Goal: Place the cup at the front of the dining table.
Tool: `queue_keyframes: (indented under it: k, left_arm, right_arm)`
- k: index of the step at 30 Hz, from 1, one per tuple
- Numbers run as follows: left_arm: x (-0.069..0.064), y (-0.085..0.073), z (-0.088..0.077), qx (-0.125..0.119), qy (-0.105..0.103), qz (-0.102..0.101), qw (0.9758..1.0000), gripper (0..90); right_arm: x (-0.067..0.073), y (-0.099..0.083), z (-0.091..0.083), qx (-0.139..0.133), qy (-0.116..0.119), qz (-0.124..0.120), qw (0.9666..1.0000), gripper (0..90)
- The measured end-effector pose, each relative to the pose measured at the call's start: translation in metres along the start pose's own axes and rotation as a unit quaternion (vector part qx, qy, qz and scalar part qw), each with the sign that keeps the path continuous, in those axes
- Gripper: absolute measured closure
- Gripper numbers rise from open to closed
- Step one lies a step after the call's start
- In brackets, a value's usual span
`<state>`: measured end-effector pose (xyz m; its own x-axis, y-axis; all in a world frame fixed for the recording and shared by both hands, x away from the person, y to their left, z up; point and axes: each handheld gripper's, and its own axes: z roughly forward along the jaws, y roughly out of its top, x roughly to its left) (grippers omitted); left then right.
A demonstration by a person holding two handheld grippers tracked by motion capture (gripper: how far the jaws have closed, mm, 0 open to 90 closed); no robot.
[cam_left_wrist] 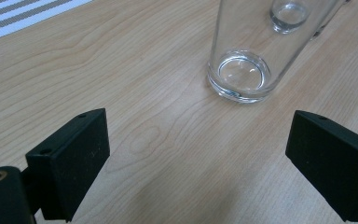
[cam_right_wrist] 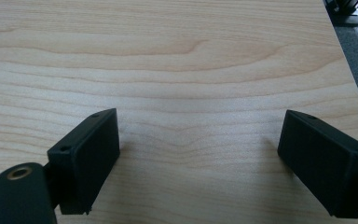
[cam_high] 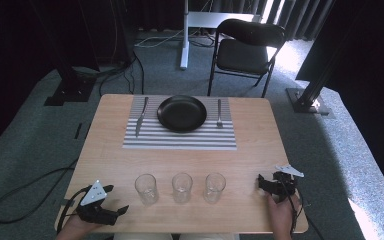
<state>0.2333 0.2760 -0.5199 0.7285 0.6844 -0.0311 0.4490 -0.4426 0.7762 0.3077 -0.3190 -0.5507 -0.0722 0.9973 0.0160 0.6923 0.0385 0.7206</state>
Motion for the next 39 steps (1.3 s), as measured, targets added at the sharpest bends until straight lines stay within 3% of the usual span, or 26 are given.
queue_keyframes:
  k: [15,29,39]
  left_arm:
    - [-0.017,0.016,0.013,-0.022,-0.028,0.023,0.9991,6.6]
    - [-0.019,0.028,0.023,-0.051,-0.054,0.022,0.997,8.9]
    - [-0.026,0.035,0.039,-0.062,-0.067,0.027,0.9955,9.1]
  right_arm:
    - [0.0,0.0,0.0,0.0,0.0,0.0,1.0,12.0]
    - [0.0,0.0,0.0,0.0,0.0,0.0,1.0,12.1]
    - [0.0,0.0,0.0,0.0,0.0,0.0,1.0,12.1]
